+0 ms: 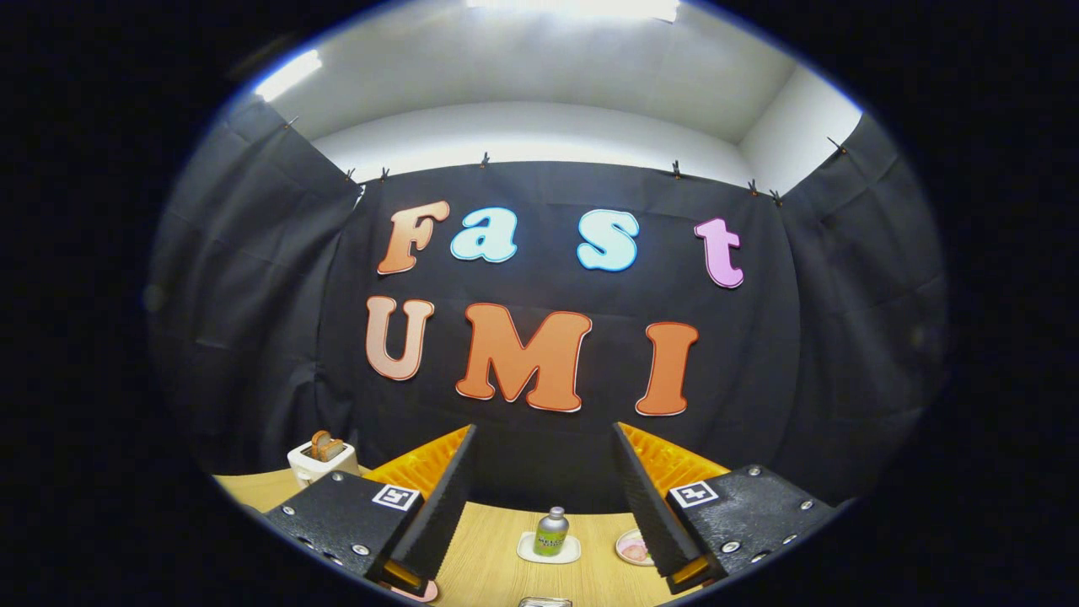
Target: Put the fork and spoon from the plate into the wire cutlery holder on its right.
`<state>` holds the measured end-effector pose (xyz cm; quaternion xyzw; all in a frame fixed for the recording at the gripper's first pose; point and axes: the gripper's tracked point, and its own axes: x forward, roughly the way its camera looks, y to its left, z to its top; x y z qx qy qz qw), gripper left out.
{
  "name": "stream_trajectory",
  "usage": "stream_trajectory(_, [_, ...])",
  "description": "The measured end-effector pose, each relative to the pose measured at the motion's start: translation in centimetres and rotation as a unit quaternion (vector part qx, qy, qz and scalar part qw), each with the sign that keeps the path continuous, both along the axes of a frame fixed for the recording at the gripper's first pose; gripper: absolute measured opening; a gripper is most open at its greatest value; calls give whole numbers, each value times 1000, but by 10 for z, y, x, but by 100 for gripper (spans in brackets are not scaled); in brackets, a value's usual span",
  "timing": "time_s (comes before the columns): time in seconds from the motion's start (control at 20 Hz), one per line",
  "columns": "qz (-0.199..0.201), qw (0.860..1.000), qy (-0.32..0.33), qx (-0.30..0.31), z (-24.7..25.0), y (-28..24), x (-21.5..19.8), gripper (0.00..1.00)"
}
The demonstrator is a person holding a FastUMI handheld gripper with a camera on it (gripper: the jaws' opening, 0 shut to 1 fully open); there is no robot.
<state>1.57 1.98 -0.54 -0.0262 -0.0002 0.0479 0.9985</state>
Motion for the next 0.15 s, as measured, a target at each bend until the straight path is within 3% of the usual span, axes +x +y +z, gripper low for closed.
stream_trajectory(0.15, [8, 1000, -11, -6, -1, 6, -4, 94])
